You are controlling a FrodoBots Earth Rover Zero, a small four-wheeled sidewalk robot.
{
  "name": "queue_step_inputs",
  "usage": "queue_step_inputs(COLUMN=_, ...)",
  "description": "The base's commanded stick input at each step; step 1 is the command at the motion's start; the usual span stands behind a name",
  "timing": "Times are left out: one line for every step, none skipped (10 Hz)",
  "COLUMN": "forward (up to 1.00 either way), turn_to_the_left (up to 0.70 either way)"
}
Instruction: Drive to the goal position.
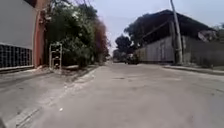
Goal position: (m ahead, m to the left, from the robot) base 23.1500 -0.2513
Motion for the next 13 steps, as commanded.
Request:
queue_step_inputs(forward=1.0, turn_to_the_left=0.02)
queue_step_inputs(forward=1.0, turn_to_the_left=0.02)
queue_step_inputs(forward=1.0, turn_to_the_left=0.02)
queue_step_inputs(forward=1.0, turn_to_the_left=0.02)
queue_step_inputs(forward=1.0, turn_to_the_left=0.02)
queue_step_inputs(forward=1.0, turn_to_the_left=0.02)
queue_step_inputs(forward=1.0, turn_to_the_left=0.02)
queue_step_inputs(forward=1.0, turn_to_the_left=0.02)
queue_step_inputs(forward=1.0, turn_to_the_left=0.02)
queue_step_inputs(forward=1.0, turn_to_the_left=0.02)
queue_step_inputs(forward=1.0, turn_to_the_left=0.02)
queue_step_inputs(forward=1.0, turn_to_the_left=0.02)
queue_step_inputs(forward=1.0, turn_to_the_left=0.02)
